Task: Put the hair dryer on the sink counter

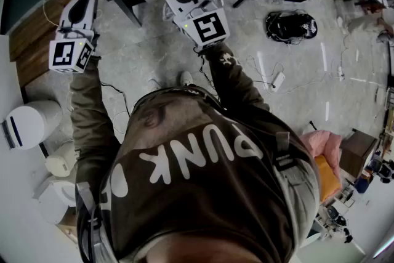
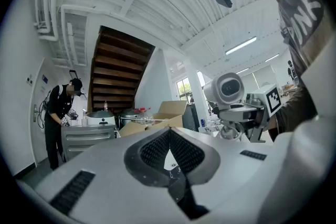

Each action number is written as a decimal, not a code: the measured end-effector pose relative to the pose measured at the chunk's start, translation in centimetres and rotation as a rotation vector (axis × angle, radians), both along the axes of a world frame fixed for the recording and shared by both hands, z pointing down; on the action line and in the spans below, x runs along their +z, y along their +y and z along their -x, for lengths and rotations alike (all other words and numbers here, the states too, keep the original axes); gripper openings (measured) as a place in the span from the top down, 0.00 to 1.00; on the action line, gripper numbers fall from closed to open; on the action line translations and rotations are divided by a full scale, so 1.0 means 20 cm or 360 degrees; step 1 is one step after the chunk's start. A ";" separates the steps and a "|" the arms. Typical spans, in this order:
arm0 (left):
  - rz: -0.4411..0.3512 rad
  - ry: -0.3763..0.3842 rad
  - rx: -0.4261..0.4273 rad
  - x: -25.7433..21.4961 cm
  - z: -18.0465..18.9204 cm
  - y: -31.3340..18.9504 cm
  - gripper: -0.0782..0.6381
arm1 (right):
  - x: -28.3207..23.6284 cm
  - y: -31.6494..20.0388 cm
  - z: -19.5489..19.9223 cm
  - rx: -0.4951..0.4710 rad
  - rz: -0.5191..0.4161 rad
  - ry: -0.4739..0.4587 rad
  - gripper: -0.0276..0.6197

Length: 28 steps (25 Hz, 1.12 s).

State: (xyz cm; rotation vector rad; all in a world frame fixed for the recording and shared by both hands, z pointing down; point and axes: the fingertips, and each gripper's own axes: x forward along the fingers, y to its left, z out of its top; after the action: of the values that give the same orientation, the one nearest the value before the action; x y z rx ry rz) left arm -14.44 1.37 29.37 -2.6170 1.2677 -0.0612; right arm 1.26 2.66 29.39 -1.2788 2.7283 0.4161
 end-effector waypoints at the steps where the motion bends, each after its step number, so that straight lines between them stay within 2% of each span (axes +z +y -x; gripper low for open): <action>1: -0.0001 0.0004 -0.0002 0.00 0.00 0.00 0.90 | 0.00 0.00 0.00 0.0000 0.0000 -0.0001 0.71; 11: -0.0008 0.0019 0.0000 -0.01 0.00 0.01 0.90 | -0.01 0.01 -0.01 0.0002 -0.0002 -0.0020 0.71; 19: -0.0019 -0.0016 -0.0006 0.00 -0.01 0.00 0.90 | 0.00 0.00 -0.01 -0.0017 -0.0006 -0.0037 0.71; 28: -0.0027 -0.0012 -0.0069 -0.03 -0.10 0.01 0.90 | 0.00 0.00 -0.14 -0.0058 -0.0030 -0.0045 0.71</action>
State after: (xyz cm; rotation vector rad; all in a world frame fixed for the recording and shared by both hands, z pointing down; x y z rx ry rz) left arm -12.45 1.57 28.72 -2.5729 1.3163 -0.0673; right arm 4.02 2.60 29.29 -1.2194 2.7135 0.4159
